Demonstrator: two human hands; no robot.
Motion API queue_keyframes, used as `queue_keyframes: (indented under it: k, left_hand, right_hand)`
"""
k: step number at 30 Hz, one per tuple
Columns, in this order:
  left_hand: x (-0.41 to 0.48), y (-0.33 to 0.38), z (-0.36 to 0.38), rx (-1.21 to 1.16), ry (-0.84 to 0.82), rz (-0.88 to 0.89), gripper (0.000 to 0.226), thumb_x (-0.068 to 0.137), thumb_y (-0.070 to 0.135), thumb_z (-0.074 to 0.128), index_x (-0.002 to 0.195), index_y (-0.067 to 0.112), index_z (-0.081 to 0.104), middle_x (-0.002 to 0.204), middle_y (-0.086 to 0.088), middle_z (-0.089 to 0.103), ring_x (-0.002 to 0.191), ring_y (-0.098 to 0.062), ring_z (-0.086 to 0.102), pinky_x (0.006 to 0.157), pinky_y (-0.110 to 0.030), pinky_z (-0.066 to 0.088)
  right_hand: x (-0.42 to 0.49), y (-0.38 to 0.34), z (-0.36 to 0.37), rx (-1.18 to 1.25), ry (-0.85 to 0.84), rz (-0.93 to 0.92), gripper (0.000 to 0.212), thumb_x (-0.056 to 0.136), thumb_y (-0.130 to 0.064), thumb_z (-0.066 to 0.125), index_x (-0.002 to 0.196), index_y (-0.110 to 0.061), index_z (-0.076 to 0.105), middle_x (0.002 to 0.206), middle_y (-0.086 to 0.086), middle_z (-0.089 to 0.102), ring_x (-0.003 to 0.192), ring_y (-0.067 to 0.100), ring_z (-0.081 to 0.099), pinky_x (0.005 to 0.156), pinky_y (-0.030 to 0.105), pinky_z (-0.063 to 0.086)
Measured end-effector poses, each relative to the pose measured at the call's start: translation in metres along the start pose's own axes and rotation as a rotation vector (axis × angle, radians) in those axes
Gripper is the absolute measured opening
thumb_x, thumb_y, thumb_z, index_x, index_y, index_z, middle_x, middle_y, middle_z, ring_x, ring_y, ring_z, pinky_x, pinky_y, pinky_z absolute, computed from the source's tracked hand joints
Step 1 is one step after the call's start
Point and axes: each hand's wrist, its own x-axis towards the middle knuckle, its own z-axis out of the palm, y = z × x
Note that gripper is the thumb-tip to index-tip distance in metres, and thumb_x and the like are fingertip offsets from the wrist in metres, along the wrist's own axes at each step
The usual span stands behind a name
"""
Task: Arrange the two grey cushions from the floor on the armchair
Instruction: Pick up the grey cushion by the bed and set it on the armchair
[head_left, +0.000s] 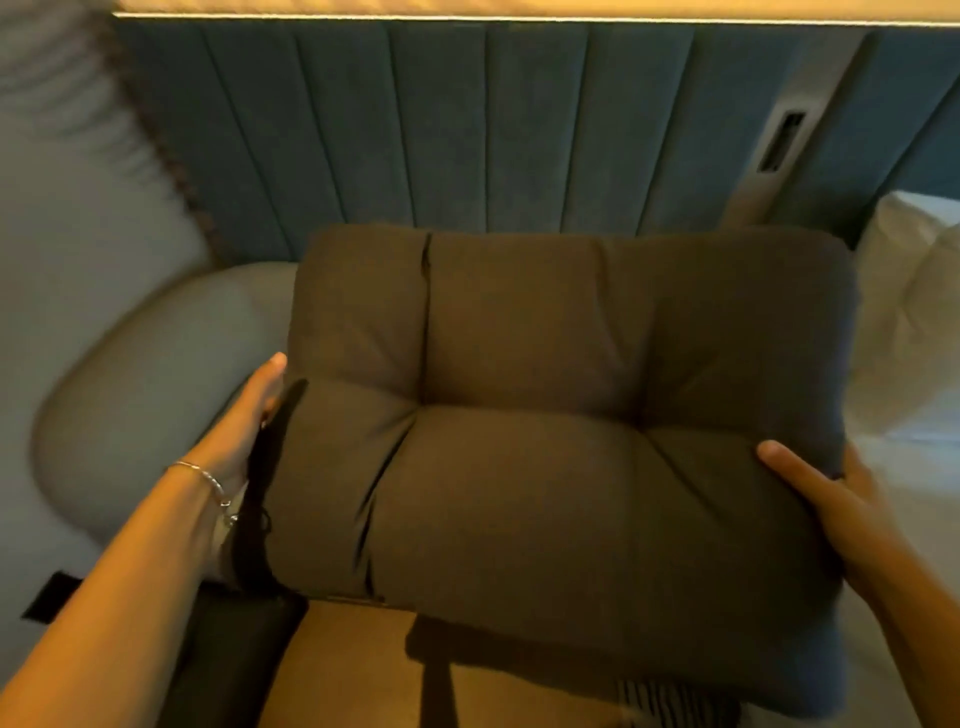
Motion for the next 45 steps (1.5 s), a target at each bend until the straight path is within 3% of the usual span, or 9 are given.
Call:
queue_keyframes:
  k: [3,5,10,15,19,25,34,41,45]
  left_hand:
    - [0.011,-0.013,-0.053,-0.028,0.076,-0.063,0.073,0.074,0.079,0.036,0.061,0.014,0.067,0.059,-0.01,0.062,0.056,-0.023,0.059,0.059,-0.029,0.043]
    - [0.022,-0.024,-0.094,-0.084,0.117,-0.1,0.076,0.071,0.081,0.035,0.077,0.011,0.065,0.074,-0.014,0.055,0.069,-0.025,0.051,0.066,-0.032,0.039]
    - [0.045,-0.032,-0.19,-0.211,0.153,-0.215,0.088,0.067,0.084,0.035,0.096,0.008,0.067,0.087,-0.013,0.075,0.093,-0.029,0.062,0.074,-0.037,0.046]
    - [0.08,-0.016,-0.238,-0.172,0.16,-0.187,0.085,0.068,0.083,0.033,0.065,0.011,0.077,0.074,-0.01,0.076,0.074,-0.028,0.071,0.066,-0.034,0.045]
    - [0.116,-0.002,-0.252,-0.187,0.218,-0.14,0.081,0.073,0.079,0.034,0.077,0.006,0.068,0.08,-0.016,0.066,0.073,-0.029,0.06,0.067,-0.033,0.044]
    - [0.158,0.011,-0.281,-0.281,0.367,-0.097,0.072,0.074,0.076,0.04,0.048,0.011,0.056,0.042,-0.005,0.052,0.039,-0.019,0.049,0.054,-0.031,0.035]
    - [0.24,0.018,-0.339,-0.324,0.448,-0.111,0.068,0.074,0.077,0.038,0.062,0.01,0.049,0.061,-0.009,0.042,0.057,-0.022,0.038,0.06,-0.032,0.031]
    - [0.333,0.025,-0.376,-0.355,0.369,-0.19,0.07,0.075,0.077,0.037,0.061,0.011,0.05,0.037,-0.001,0.047,0.045,-0.018,0.043,0.056,-0.031,0.032]
    - [0.374,0.021,-0.373,-0.479,0.327,-0.243,0.067,0.07,0.079,0.042,0.065,0.012,0.048,0.064,-0.009,0.044,0.059,-0.02,0.045,0.065,-0.033,0.036]
  right_hand:
    - [-0.005,-0.024,0.06,-0.016,-0.064,-0.059,0.102,0.047,-0.059,0.067,0.139,-0.026,0.037,0.139,0.011,0.048,0.117,0.031,0.05,0.093,0.045,0.04]
    - [-0.008,-0.037,0.102,-0.022,-0.111,-0.077,0.1,0.05,-0.059,0.066,0.14,-0.028,0.033,0.142,0.011,0.046,0.118,0.029,0.049,0.091,0.043,0.039]
    - [-0.017,-0.065,0.204,-0.03,-0.209,-0.075,0.096,0.057,-0.059,0.063,0.142,-0.037,0.024,0.144,0.007,0.041,0.115,0.027,0.048,0.087,0.04,0.038]
    - [-0.008,-0.068,0.263,0.03,-0.258,-0.007,0.096,0.056,-0.056,0.066,0.141,-0.036,0.027,0.141,0.005,0.045,0.11,0.021,0.05,0.091,0.04,0.041]
    - [0.022,-0.072,0.303,0.085,-0.275,0.047,0.094,0.056,-0.061,0.064,0.14,-0.037,0.03,0.141,0.005,0.046,0.11,0.023,0.052,0.092,0.041,0.042]
    - [0.07,-0.086,0.362,0.141,-0.336,0.067,0.102,0.046,-0.069,0.069,0.137,-0.038,0.037,0.138,-0.001,0.05,0.114,0.022,0.053,0.096,0.043,0.041]
    - [0.13,-0.136,0.46,0.085,-0.374,-0.01,0.092,0.054,-0.059,0.069,0.136,-0.034,0.039,0.131,0.001,0.054,0.11,0.021,0.056,0.093,0.042,0.044]
    - [0.171,-0.182,0.527,0.026,-0.356,-0.092,0.09,0.053,-0.051,0.07,0.136,-0.035,0.038,0.116,-0.01,0.056,0.095,0.001,0.054,0.078,0.026,0.044]
    - [0.197,-0.214,0.541,-0.033,-0.352,-0.155,0.085,0.052,-0.051,0.071,0.13,-0.041,0.04,0.109,-0.017,0.055,0.094,0.0,0.054,0.077,0.022,0.042]
